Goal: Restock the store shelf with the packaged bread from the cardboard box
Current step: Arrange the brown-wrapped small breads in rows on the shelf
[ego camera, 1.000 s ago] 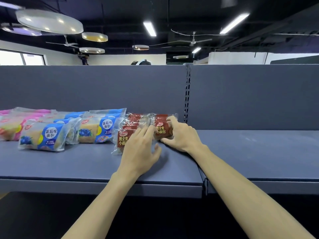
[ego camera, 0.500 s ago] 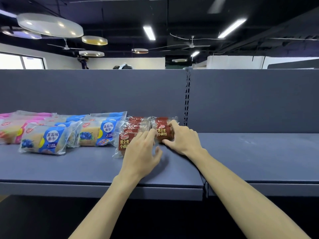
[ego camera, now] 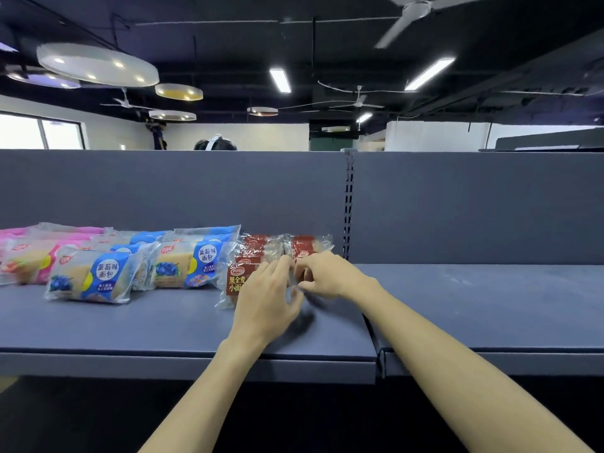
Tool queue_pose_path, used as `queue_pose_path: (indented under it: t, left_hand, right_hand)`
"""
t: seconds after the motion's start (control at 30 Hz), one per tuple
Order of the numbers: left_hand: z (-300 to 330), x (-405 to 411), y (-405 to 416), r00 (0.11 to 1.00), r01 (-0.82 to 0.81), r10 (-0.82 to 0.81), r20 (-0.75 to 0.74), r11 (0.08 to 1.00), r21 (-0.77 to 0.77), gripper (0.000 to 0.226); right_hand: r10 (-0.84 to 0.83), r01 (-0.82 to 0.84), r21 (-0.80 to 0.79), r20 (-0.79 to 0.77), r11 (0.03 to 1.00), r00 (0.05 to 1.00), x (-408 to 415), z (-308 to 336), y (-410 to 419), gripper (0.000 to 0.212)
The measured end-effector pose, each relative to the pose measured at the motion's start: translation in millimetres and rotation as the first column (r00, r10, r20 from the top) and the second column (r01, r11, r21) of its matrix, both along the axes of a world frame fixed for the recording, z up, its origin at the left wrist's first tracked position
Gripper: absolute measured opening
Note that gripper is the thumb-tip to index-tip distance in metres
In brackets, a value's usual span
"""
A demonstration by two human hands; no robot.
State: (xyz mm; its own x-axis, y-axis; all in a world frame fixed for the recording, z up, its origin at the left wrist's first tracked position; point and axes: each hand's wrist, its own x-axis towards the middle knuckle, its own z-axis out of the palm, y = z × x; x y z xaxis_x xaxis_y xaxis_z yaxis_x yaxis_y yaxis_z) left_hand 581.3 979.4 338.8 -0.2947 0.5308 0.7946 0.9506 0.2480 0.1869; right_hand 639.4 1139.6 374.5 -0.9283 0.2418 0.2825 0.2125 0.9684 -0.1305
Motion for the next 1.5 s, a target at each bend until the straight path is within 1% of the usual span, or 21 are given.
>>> queue_pose_path:
  t: [0.23,0.4,0.53,0.6,0.7,0.77,0.83,0.97,1.07,1.17,1.27,1.37,1.43,1.5]
  left_hand:
    - [0.4,-1.4,1.9,1.0,0.012,-0.012,0.008,1.0,0.002,0.028]
    - [-0.2,-1.5,2.1,1.0,0.023,-0.023,0.009,1.0,0.007,0.023]
    - [0.1,-0.9,0.8,1.0,0.019,-0.02,-0.007,1.0,-0.002,0.025]
    - [1.0,-1.5,0.5,1.0,0.015,-0.015,-0.013,1.0,-0.006,0.025]
    - [0.9,-1.8,0.4,1.0,0.002,-0.003,-0.009,0.999,-0.041,0.025]
    - [-0.1,-2.6,0.0,1.0,-0.007,0.007,0.0,0.998,-0.069,0.027]
    - [-0.5,-2.8,0.2,1.0,-0.016,0.016,0.006,0.995,-0.098,0.032]
    - [3.0,0.5,-1.0,1.0,0.01,-0.008,0.021,0.996,-0.092,0.03]
    - [5.0,3.8,-6.5,0.999,0.035,-0.036,-0.017,0.995,-0.093,0.031]
    - [7.8,4.9,-21.9,0.993,0.066,-0.079,-0.086,0.987,-0.147,0.033]
    - [16.1,-2.8,-52.0,0.981,0.032,-0.068,-0.18,0.98,-0.197,0.039]
    - [26.3,-22.1,-93.5,0.98,-0.053,0.0,-0.198,0.964,-0.261,0.044]
    - [32.0,-39.6,-127.8,0.974,-0.114,0.045,-0.224,0.945,-0.307,0.048]
    - [37.0,-58.0,-169.0,0.966,-0.176,0.095,-0.239,0.92,-0.35,0.046]
  right_hand:
    - [-0.007,0.009,-0.06,0.029,0.998,1.0,-7.8,1.2,4.1,0.022]
    - [-0.007,0.013,-0.122,0.043,0.992,0.999,-13.8,2.0,6.2,0.02]
    - [-0.018,0.024,-0.156,0.037,0.988,0.999,-15.2,3.7,1.8,0.018]
    - [-0.02,0.029,-0.156,0.059,0.987,0.998,-14.2,6.5,-2.7,0.019]
    - [-0.015,0.033,-0.174,0.104,0.984,0.994,-4.9,13.5,-10.8,0.021]
    - [-0.027,0.039,-0.19,0.07,0.981,0.997,8.0,16.1,-14.2,0.021]
    - [-0.051,0.057,-0.153,0.038,0.987,0.998,25.4,16.2,-16.4,0.022]
    - [-0.109,0.114,-0.072,0.073,0.991,0.991,64.0,13.9,-19.0,0.029]
    - [-0.145,0.15,-0.051,0.082,0.987,0.986,85.5,14.1,-25.3,0.031]
    - [-0.148,0.153,-0.056,0.083,0.987,0.985,91.4,18.6,-36.3,0.032]
    - [-0.126,0.127,-0.026,0.015,0.992,0.992,76.8,30.6,-55.2,0.032]
    - [-0.071,0.075,0.055,-0.072,0.996,0.995,46.0,43.0,-89.1,0.03]
    - [-0.028,0.042,0.111,-0.125,0.993,0.992,21.1,48.9,-115.7,0.033]
    - [0.026,-0.005,0.141,-0.148,0.99,0.989,-5.2,52.6,-144.3,0.036]
